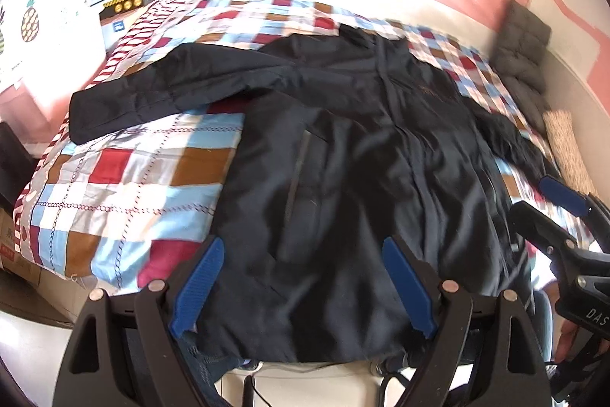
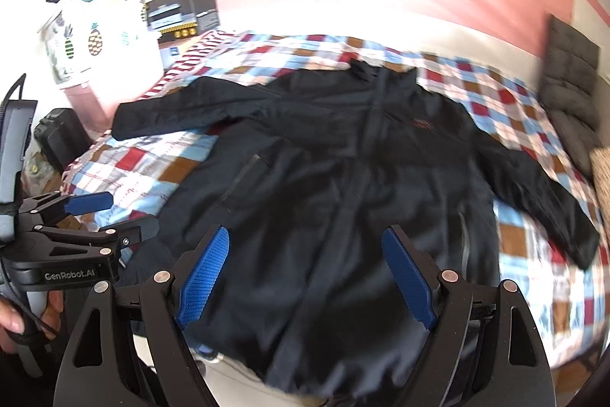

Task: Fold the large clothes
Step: 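Grasp the black coat's sleeve cuff with the left tool and lift it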

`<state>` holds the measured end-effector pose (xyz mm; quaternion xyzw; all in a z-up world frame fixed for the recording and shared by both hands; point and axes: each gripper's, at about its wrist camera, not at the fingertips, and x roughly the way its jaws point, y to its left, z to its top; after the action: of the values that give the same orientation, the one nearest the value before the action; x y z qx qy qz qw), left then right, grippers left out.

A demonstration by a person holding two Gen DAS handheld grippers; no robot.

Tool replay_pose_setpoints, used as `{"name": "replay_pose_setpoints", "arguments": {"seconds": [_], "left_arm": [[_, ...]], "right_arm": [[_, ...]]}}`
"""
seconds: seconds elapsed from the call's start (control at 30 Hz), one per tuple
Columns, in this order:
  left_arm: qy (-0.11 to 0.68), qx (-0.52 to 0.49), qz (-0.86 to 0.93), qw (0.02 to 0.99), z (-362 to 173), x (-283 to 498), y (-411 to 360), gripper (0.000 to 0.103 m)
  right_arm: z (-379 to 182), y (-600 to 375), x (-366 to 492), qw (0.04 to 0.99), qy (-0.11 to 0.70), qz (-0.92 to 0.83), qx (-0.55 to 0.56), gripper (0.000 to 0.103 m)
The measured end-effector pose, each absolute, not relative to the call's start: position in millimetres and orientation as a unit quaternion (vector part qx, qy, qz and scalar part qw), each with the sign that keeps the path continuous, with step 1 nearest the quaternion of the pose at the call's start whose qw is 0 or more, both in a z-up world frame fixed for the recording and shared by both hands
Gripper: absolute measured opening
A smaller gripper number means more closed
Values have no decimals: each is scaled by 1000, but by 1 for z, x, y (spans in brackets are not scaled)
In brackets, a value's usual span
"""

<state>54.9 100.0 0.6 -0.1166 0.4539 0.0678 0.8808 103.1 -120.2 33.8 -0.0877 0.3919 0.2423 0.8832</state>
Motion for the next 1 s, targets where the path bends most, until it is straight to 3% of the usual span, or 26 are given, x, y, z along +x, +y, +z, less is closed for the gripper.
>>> {"name": "replay_pose_setpoints", "arguments": {"seconds": [0.63, 0.77, 1.0], "left_arm": [[405, -234, 186, 864, -41, 109, 309, 87], [396, -274, 184, 857, -58, 119, 346, 80], [361, -397, 190, 823, -104, 132, 410, 77]], "right_arm": [[18, 17, 221, 859, 379, 317, -133, 83], [9, 44, 239, 855, 379, 321, -148, 83], [-15, 82, 263, 845, 389, 331, -159, 83]]}}
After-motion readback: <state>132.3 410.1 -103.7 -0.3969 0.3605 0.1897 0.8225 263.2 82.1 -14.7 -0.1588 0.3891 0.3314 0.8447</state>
